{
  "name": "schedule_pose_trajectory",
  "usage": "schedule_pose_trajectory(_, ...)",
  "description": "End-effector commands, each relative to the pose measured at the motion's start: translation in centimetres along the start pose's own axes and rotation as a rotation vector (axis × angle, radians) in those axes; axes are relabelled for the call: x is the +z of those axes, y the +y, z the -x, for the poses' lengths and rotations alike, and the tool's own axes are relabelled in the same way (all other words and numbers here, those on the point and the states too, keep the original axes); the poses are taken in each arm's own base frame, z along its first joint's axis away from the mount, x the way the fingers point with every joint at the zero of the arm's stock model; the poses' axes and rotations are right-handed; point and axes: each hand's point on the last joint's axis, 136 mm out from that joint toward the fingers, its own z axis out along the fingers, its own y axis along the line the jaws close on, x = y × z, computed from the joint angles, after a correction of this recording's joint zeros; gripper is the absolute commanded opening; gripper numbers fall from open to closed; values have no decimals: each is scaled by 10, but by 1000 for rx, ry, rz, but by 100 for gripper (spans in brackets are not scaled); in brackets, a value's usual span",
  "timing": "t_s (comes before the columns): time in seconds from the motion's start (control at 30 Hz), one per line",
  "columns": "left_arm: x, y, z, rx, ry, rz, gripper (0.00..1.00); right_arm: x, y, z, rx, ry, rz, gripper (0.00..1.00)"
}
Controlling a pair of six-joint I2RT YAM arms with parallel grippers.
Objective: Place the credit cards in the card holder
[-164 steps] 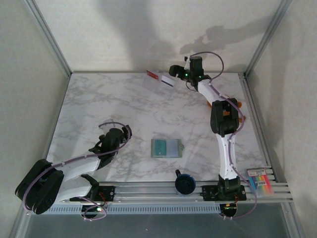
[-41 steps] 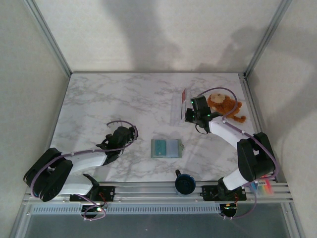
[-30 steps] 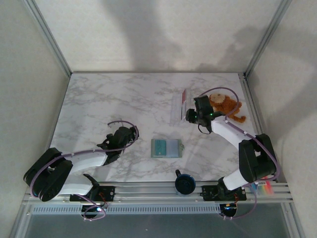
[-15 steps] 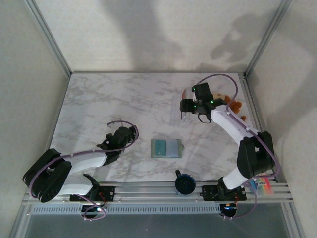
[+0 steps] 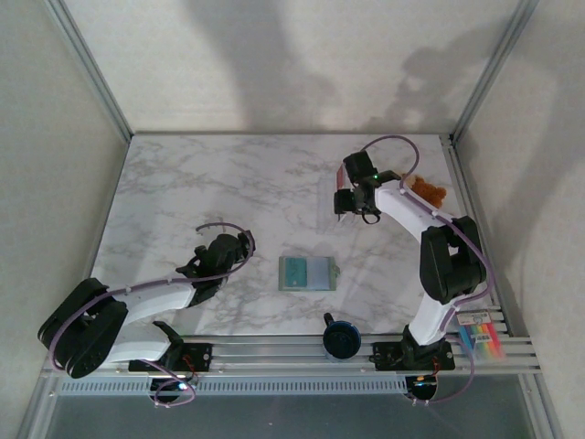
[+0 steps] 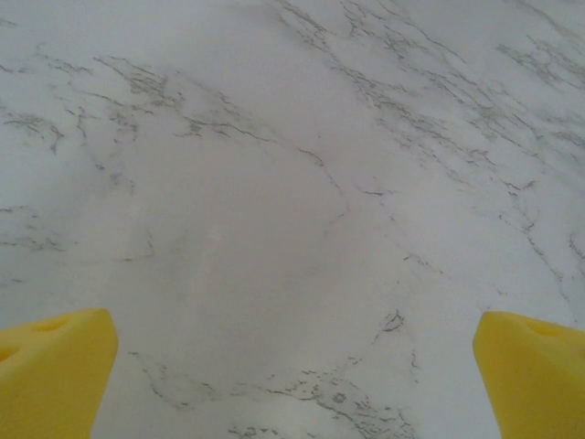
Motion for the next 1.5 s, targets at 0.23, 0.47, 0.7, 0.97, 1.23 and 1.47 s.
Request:
schedule_pose_trajectory(0.23, -3, 4, 1, 1, -19, 13, 100, -27, -23, 6, -67, -79, -217, 66)
schedule_pose_trajectory(0.47, -2, 4, -1, 10, -11, 14, 100, -29, -29, 10, -78, -98, -277, 53)
schedule_pose_trajectory(0.7, -3, 5, -1, 7, -14, 15, 100, -30, -26, 10, -85, -112, -274, 35)
schedule_pose_trajectory(0.97, 6, -1, -6, 40, 20, 32, 100, -30, -23, 13, -90, -120, -262, 16)
schedule_pose_trajectory(1.23, 11, -2, -10, 58, 42, 46, 99, -36, -17, 14, -78, -133, -217, 6)
schedule_pose_trajectory(1.47, 8, 1, -7, 42, 27, 46, 100, -54, -1, 15, -34, -154, -92, 2)
